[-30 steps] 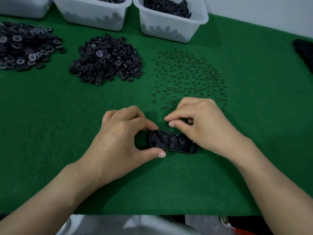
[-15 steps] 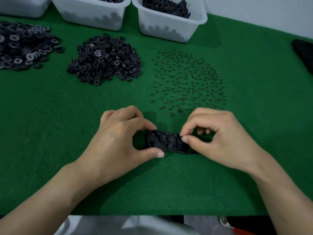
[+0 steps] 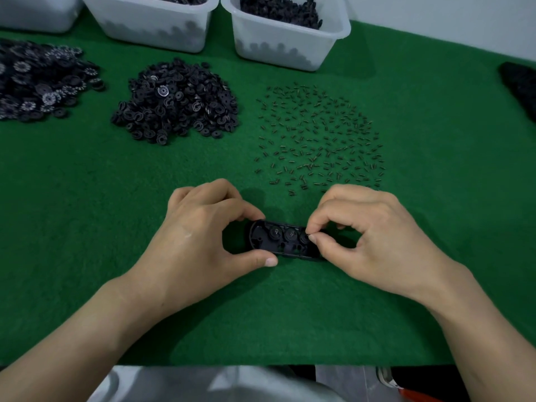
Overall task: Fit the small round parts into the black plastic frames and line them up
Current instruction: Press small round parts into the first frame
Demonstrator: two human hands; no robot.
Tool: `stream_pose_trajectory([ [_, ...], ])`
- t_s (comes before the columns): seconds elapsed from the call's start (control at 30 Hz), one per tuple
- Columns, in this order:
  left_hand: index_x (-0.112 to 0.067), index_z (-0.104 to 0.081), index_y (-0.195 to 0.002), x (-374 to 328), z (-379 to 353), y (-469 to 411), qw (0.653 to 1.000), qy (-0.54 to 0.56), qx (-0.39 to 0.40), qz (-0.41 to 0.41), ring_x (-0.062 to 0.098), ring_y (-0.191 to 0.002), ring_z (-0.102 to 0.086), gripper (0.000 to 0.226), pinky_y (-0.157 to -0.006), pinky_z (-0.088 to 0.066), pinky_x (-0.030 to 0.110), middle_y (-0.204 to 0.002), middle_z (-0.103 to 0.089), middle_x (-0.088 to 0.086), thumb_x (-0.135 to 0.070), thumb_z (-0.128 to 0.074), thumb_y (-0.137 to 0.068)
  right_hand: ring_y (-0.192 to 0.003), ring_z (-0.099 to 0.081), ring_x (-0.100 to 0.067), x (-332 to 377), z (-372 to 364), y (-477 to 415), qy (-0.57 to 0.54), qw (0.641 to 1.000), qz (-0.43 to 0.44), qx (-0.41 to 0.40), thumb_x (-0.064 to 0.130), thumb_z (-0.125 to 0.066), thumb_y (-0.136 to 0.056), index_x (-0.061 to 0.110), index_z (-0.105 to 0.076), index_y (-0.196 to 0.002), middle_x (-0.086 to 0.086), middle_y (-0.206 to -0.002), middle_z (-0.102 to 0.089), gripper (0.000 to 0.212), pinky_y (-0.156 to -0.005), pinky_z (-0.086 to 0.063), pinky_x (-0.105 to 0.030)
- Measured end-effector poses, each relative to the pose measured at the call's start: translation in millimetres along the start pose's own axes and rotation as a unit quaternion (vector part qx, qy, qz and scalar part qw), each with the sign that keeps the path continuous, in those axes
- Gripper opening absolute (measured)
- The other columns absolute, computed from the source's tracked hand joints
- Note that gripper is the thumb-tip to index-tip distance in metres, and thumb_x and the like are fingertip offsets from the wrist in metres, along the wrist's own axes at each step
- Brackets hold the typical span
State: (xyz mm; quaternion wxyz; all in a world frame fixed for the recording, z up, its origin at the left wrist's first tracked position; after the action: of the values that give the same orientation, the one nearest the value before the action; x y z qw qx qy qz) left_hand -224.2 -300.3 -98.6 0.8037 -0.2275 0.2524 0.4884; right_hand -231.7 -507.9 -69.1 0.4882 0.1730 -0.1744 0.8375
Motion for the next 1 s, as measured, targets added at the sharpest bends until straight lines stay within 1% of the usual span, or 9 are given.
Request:
stream_pose_trajectory([
  [0.33,-0.033,-0.066,-0.092,-0.1,0.0,0.0,1.0,-0.004,-0.004,0.0,0.001,-0.088,-0.047,0.05,-0.086,-0.029,0.029,-0.085,-0.05,-0.012,-0.07,-0.053,-0.06,-0.07,-0.056,-0.018,-2.3,-1.5,1.0,-0.003,1.0,-0.004,0.011,0.017,-0.064,-0.079,0.017,-0.068,-0.078,0.005,-0.077,-0.06,0.004,-0.061,-0.049,-0.042],
  [0.47,-0.032,-0.066,-0.092,-0.7,0.0,0.2,1.0,-0.008,-0.007,0.001,-0.001,-0.089,-0.046,0.05,-0.086,-0.03,0.029,-0.086,-0.051,-0.012,-0.068,-0.061,-0.057,-0.07,-0.057,-0.017,-1.2,-2.4,1.5,-0.003,1.0,-0.009,0.017,0.016,-0.068,-0.079,0.018,-0.07,-0.079,0.006,-0.079,-0.06,0.003,-0.062,-0.049,-0.041],
  [0.5,-0.031,-0.067,-0.091,-0.9,0.1,-0.1,1.0,-0.008,-0.008,0.002,0.0,-0.088,-0.047,0.048,-0.086,-0.03,0.029,-0.085,-0.051,-0.012,-0.065,-0.063,-0.058,-0.07,-0.057,-0.016,-2.0,-1.8,2.0,-0.01,1.0,-0.015,0.017,0.016,-0.069,-0.079,0.019,-0.07,-0.08,0.007,-0.078,-0.061,0.004,-0.062,-0.049,-0.038],
  [0.6,-0.032,-0.066,-0.091,-1.2,0.1,-0.3,1.0,-0.008,-0.009,0.001,0.0,-0.085,-0.047,0.045,-0.086,-0.029,0.029,-0.085,-0.051,-0.011,-0.062,-0.064,-0.058,-0.064,-0.056,-0.01,-7.0,2.8,5.0,-0.043,0.998,-0.036,-0.001,0.013,-0.071,-0.077,0.022,-0.069,-0.083,0.012,-0.074,-0.062,0.011,-0.06,-0.042,-0.018],
  [0.67,-0.031,-0.067,-0.091,-1.0,0.2,0.1,1.0,-0.008,-0.009,0.0,0.0,-0.088,-0.047,0.048,-0.085,-0.029,0.029,-0.086,-0.052,-0.011,-0.065,-0.066,-0.057,-0.066,-0.057,-0.009,-8.2,4.2,7.8,-0.063,0.997,-0.033,-0.013,0.01,-0.067,-0.078,0.021,-0.071,-0.084,0.012,-0.075,-0.064,0.013,-0.061,-0.042,-0.013],
  [0.8,-0.032,-0.067,-0.092,-1.6,0.6,0.5,1.0,-0.005,-0.006,0.004,-0.002,-0.093,-0.045,0.052,-0.085,-0.029,0.027,-0.086,-0.052,-0.011,-0.069,-0.066,-0.056,-0.072,-0.061,-0.012,-6.1,-2.2,12.2,-0.04,0.999,-0.011,-0.016,0.009,-0.059,-0.079,0.019,-0.074,-0.086,0.006,-0.082,-0.063,0.02,-0.064,-0.051,-0.034],
  [0.83,-0.032,-0.067,-0.092,-1.8,0.6,0.2,1.0,-0.007,-0.005,0.004,-0.001,-0.091,-0.046,0.05,-0.086,-0.028,0.027,-0.086,-0.052,-0.011,-0.068,-0.066,-0.057,-0.072,-0.06,-0.013,-6.1,-3.1,12.5,-0.038,0.999,-0.008,-0.018,0.008,-0.059,-0.079,0.018,-0.074,-0.087,0.006,-0.083,-0.063,0.02,-0.064,-0.051,-0.034],
  [0.93,-0.031,-0.066,-0.092,-2.0,0.8,0.1,1.0,-0.009,-0.006,0.002,-0.001,-0.09,-0.046,0.05,-0.086,-0.029,0.028,-0.086,-0.052,-0.011,-0.068,-0.066,-0.058,-0.071,-0.058,-0.006,-10.1,0.3,13.4,-0.078,0.996,-0.025,-0.037,0.005,-0.059,-0.078,0.016,-0.072,-0.087,0.008,-0.082,-0.064,0.019,-0.064,-0.045,-0.018],
  [1.0,-0.032,-0.066,-0.091,-2.5,0.8,0.2,1.0,-0.01,-0.006,0.004,-0.001,-0.091,-0.046,0.051,-0.085,-0.029,0.027,-0.086,-0.051,-0.011,-0.069,-0.066,-0.057,-0.07,-0.056,-0.008,-12.5,3.3,15.4,-0.108,0.992,-0.047,-0.049,0.011,-0.062,-0.077,0.018,-0.068,-0.084,0.01,-0.082,-0.063,0.012,-0.06,-0.043,-0.017],
])
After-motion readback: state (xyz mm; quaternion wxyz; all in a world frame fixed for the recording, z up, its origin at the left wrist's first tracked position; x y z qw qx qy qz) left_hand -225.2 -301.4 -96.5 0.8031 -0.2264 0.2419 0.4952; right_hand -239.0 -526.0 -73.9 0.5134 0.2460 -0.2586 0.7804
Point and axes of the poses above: each hand's wrist, its own y-axis away from the middle knuckle, its own z-axis out of the back of the hand, x = y × z, the point moved 1 cm from there along -y, towards the middle knuckle
